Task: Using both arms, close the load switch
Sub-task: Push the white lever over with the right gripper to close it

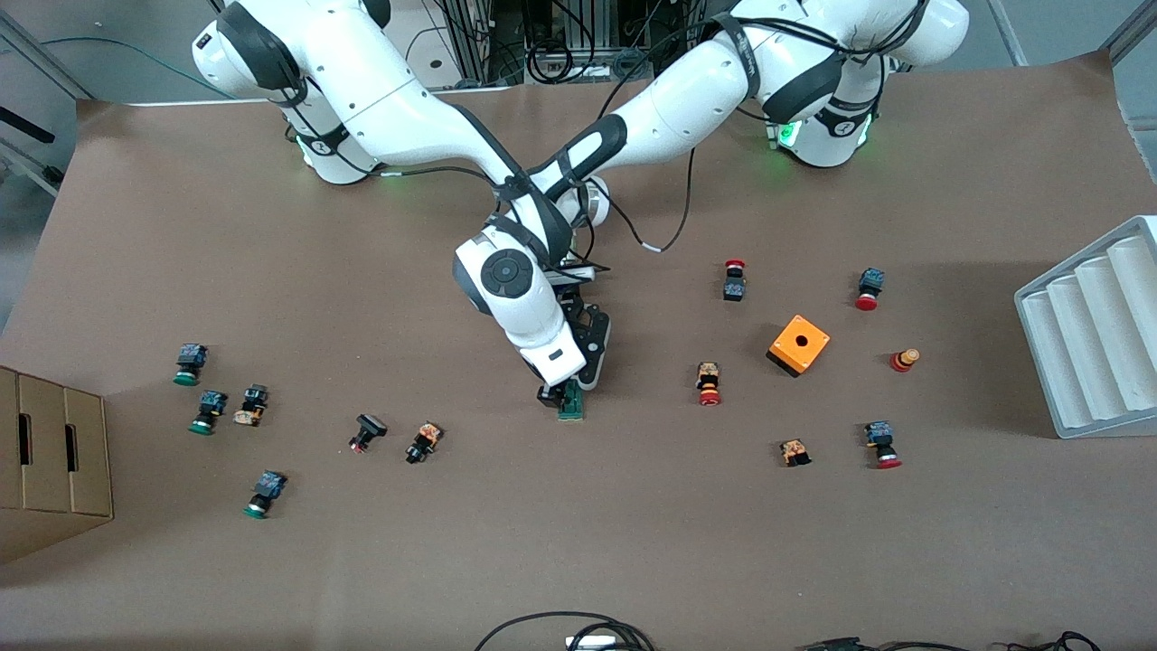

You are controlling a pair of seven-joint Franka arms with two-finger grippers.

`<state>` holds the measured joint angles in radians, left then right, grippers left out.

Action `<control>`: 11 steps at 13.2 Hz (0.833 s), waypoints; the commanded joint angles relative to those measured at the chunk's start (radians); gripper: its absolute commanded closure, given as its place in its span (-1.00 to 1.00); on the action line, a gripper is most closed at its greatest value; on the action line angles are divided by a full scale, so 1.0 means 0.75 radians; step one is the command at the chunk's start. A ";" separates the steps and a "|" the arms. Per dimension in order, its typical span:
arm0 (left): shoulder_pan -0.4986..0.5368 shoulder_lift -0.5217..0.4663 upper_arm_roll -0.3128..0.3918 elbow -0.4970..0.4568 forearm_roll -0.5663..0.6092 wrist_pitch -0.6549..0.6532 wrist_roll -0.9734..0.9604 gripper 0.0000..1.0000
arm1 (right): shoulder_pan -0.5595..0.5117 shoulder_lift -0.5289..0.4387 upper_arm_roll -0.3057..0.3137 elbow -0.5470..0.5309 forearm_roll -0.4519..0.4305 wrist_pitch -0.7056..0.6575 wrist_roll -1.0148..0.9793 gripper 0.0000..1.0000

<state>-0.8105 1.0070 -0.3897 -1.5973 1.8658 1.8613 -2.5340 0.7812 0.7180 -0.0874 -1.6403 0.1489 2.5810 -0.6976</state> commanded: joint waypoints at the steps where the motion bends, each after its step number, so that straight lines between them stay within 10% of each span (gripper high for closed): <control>1: -0.018 0.024 0.010 0.027 0.012 -0.005 -0.029 0.27 | 0.014 0.002 -0.041 0.019 0.035 0.017 -0.031 -0.43; 11: -0.018 0.024 0.010 0.027 0.012 -0.005 -0.029 0.29 | 0.014 0.002 -0.043 0.027 0.035 0.021 -0.041 -0.43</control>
<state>-0.8105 1.0070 -0.3896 -1.5973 1.8659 1.8613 -2.5340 0.7814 0.7161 -0.0891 -1.6389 0.1489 2.5810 -0.7031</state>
